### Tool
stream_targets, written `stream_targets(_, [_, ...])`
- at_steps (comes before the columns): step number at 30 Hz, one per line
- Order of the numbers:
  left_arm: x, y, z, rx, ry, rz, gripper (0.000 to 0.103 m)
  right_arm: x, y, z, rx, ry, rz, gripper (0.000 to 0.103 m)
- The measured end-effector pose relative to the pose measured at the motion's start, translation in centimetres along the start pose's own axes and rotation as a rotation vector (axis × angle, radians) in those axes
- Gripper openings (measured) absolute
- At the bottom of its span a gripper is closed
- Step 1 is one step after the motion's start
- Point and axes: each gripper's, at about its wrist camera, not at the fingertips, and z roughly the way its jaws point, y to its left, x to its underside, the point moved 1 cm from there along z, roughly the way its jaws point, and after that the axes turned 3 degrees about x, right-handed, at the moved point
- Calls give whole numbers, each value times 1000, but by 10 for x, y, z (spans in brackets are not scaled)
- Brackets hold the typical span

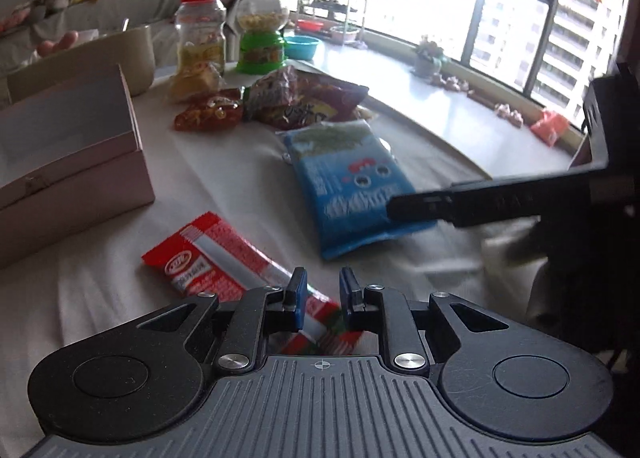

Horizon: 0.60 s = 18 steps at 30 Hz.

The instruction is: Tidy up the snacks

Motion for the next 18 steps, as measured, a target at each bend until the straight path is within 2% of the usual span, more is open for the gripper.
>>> stream_targets(3, [10,-9,-8,-56,1,60,22,3,6,1,30,-12,-36,103])
stream_targets(6, [10,1,-12,-144,21,69,24,10,15,2,67,-28,-108,103])
stream_targets(8, [11,15,-17,-219,30,48,24,15,20,2,92,-37,-145,103])
stream_targets(10, [11,34,-22,-273,37,-28,23,16,22,1,104,-40,-156,103])
stream_targets(12, [12,60,-27,-228,37,-205,22,16,21,1,104,-44,-149,103])
stream_targets(14, [15,86,-24,-108,28,-433,22,17,20,0,108,-50,-144,103])
stream_targets(15, [16,94,-22,-69,19,-511,22,17,21,0,113,-54,-144,103])
stream_targets(16, [15,99,-20,-51,6,-550,22,18,21,-1,118,-56,-144,103])
stream_targets(18, [6,102,-14,-38,-6,-547,23,19,21,-2,122,-56,-141,103])
